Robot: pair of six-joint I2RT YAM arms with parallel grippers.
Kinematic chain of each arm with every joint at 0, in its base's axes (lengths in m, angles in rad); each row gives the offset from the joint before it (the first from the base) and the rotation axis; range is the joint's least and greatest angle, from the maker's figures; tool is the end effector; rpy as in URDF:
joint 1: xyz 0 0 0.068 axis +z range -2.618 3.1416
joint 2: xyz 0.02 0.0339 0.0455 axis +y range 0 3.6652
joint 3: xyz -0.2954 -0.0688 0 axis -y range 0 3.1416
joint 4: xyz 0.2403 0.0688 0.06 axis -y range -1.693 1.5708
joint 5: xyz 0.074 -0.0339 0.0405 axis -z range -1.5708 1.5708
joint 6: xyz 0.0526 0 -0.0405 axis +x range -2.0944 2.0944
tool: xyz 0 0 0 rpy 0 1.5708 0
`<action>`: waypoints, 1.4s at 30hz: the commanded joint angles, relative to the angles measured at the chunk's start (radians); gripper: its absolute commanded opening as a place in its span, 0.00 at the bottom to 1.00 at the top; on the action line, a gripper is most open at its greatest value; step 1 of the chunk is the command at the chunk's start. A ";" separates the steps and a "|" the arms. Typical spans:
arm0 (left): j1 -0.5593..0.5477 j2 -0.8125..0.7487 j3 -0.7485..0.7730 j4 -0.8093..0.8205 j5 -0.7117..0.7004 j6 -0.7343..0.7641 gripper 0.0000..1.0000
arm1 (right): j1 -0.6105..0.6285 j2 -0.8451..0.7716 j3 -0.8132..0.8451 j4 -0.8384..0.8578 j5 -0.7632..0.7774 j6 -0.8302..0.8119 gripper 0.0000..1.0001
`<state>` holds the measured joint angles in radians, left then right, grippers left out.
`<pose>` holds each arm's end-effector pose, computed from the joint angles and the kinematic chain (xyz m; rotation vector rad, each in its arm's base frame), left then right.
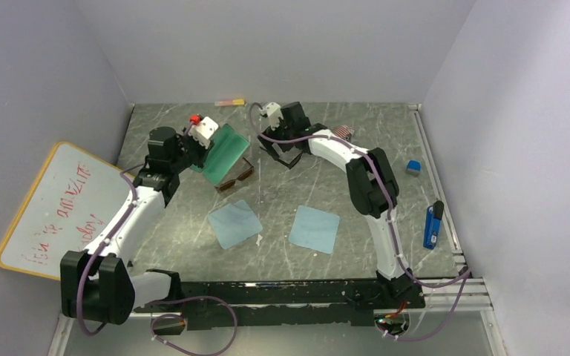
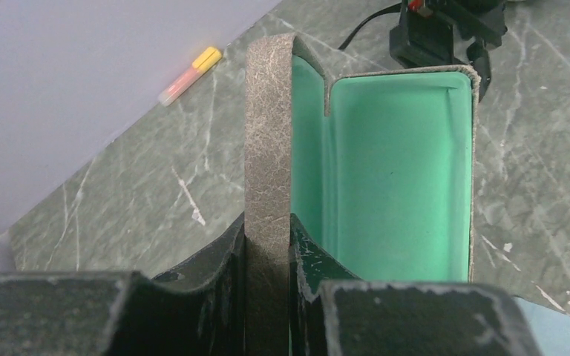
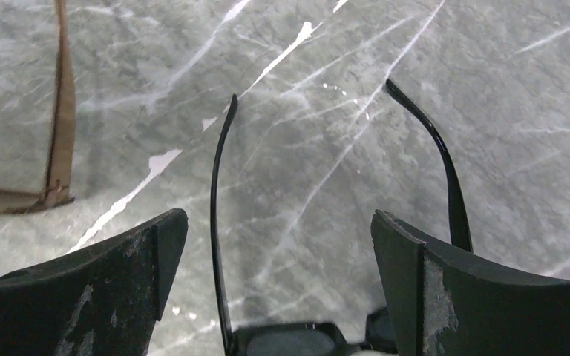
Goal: Organize the sunglasses
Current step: Move the sunglasses to the center of the board.
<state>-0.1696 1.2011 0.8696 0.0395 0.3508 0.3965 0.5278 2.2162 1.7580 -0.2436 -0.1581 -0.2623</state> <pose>0.2711 -0.0648 0.3319 0.7435 1.6917 -0.1684 0.4588 0.2771 0.2157 -0.9551 2.0727 0.3192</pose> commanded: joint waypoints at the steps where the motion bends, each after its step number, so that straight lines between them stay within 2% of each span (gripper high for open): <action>1: 0.036 -0.037 0.042 0.039 0.030 -0.021 0.16 | 0.004 0.084 0.104 -0.041 0.085 -0.018 1.00; 10: 0.050 -0.001 0.072 0.043 0.076 -0.026 0.17 | -0.020 0.103 0.057 -0.050 0.110 -0.036 0.96; 16: 0.050 0.116 0.159 0.055 0.159 -0.058 0.17 | -0.070 0.050 -0.024 -0.028 0.091 0.008 0.87; 21: 0.041 0.243 0.257 0.063 0.224 -0.092 0.18 | -0.101 0.006 -0.104 -0.009 0.113 0.029 0.87; 27: -0.035 0.397 0.388 0.027 0.165 -0.073 0.18 | -0.164 -0.043 -0.208 0.031 0.149 0.062 0.87; 37: -0.177 0.657 0.728 -0.199 0.051 -0.010 0.19 | -0.306 -0.112 -0.325 0.088 0.154 0.094 0.88; 42: -0.252 0.797 0.895 -0.290 -0.003 0.042 0.19 | -0.362 -0.176 -0.367 0.101 0.087 0.109 0.92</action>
<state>-0.3691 1.9324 1.6505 -0.1814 0.4011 0.3855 0.2039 2.1101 1.4311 -0.1261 -0.0532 -0.1703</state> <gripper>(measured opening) 0.230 0.896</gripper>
